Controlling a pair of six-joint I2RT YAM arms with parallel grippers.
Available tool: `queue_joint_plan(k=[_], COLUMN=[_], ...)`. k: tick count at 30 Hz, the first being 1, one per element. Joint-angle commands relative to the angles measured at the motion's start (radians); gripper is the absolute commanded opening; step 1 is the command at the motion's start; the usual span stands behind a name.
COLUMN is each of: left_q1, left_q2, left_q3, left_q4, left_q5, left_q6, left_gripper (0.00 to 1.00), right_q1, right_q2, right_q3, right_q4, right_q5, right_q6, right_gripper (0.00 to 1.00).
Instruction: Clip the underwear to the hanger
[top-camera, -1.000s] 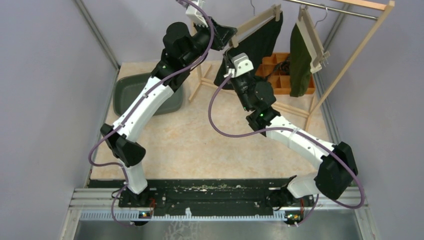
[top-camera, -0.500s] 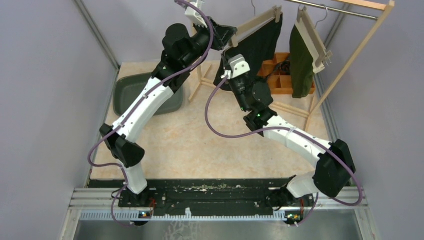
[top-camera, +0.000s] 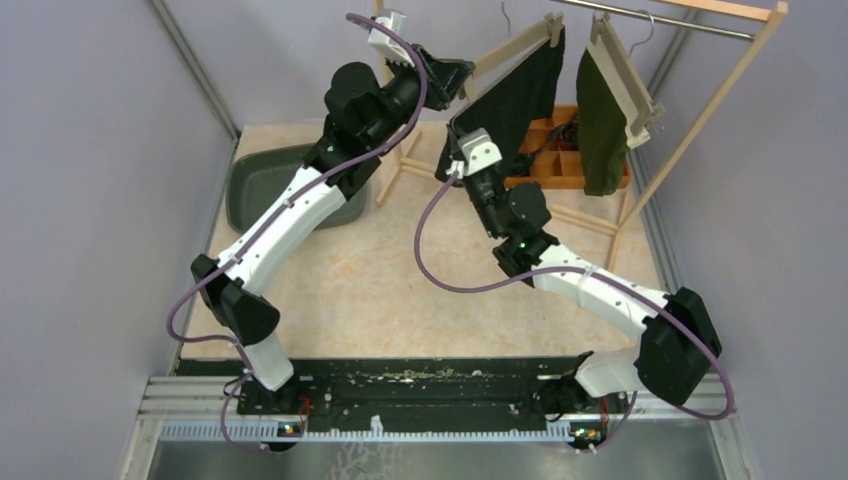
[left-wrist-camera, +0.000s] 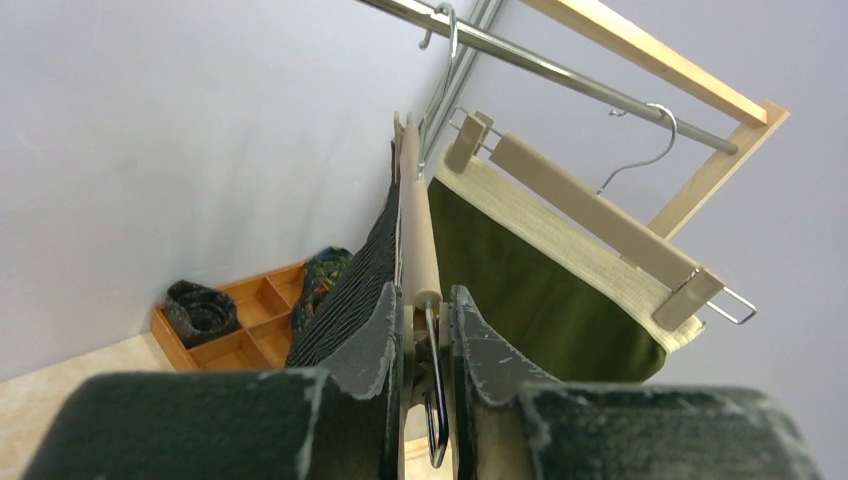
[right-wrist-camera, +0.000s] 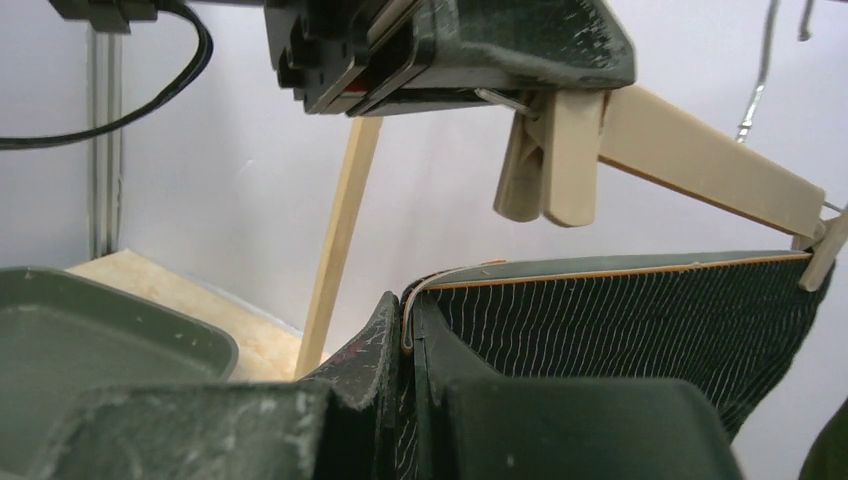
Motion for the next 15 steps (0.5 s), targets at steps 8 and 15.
queue_joint_plan(k=[8,15], left_q1=[-0.081,-0.091], left_q2=[-0.125,-0.114], left_q3=[-0.244,-0.235], left_q4=[0.217,0.247], left_q5=[-0.155,-0.146], left_q6=[-0.06,-0.084], left_gripper=[0.0,0.0], right_q1=[0.045,0.045], right_q2=[-0.189,-0.231], right_q3=[-0.066,-0.049], right_q4=[-0.03,-0.14], right_q5=[-0.108,-0.096], right_q6=[0.029,0.046], right_gripper=[0.0,0.0])
